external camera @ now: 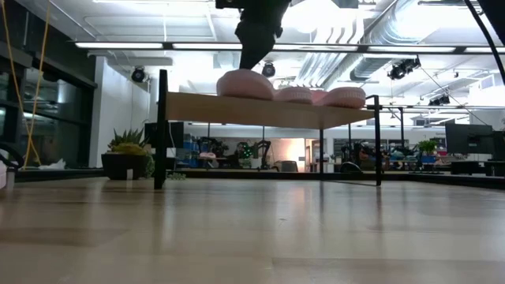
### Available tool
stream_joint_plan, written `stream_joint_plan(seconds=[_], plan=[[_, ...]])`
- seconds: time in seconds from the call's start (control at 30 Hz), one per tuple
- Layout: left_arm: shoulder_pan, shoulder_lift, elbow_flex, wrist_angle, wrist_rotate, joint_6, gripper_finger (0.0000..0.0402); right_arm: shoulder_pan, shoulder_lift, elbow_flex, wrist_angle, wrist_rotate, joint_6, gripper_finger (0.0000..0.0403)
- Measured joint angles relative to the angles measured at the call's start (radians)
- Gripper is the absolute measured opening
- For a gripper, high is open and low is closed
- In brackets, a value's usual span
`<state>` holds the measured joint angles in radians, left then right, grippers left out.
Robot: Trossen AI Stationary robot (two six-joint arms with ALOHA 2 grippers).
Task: Pick and place slides into the shelf
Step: Put the right pink slide on the shelf
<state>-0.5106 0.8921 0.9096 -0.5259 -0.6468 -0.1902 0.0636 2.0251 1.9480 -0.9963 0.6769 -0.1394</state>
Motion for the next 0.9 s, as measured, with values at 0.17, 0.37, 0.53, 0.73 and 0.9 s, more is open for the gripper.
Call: stream_joint_plan(seconds=[0.17,0.37,0.53,0.73,0.9], plan=[[0.0,0.0,0.0,0.0,0.0,0.0,0.0179,-0.007,0.0,0.0,-0.017,0.027,0.025,0.0169],[0.0,0.0,0.0,0.0,0.0,0.0,0.0179,-0.003,0.0,0.0,-0.053,0.045,0.036,0.017],[0.0,0.0,0.0,0.0,0.0,0.0,0.0179,-0.005,0.0,0.0,-0.068,0.06,0.054,0.017],[0.0,0.0,0.0,0.0,0.0,-0.001,0.0179,-0.031,0.0,0.0,-0.092,0.059,0.081,0.017],[0.0,0.0,0.0,0.0,0.0,0.0,0.0179,-0.036,0.0,0.0,-0.131,0.063,0.109,0.017]])
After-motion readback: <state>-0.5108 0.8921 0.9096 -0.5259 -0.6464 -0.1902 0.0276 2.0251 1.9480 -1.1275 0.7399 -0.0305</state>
